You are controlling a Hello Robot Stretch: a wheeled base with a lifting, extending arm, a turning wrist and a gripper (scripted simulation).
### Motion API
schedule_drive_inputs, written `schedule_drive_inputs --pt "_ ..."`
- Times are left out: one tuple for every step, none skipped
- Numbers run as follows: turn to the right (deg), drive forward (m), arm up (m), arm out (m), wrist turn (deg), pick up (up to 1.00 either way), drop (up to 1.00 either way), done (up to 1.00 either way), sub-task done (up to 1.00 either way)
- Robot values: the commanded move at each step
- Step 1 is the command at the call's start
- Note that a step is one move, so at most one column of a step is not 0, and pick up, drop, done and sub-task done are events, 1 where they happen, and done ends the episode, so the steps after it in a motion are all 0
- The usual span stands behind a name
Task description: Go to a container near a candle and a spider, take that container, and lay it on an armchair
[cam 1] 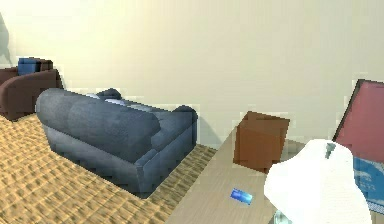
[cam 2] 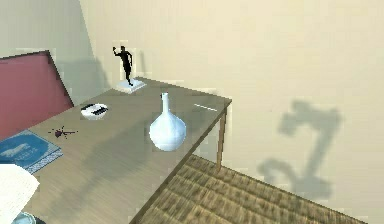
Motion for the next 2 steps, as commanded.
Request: schedule_drive_inputs --pt "0.0 0.0 0.38 0.0 0.0 0.0 0.0 0.0 0.0" --pt "0.0 0.0 0.0 0.44 0.0 0.0 0.0 0.0 0.0"
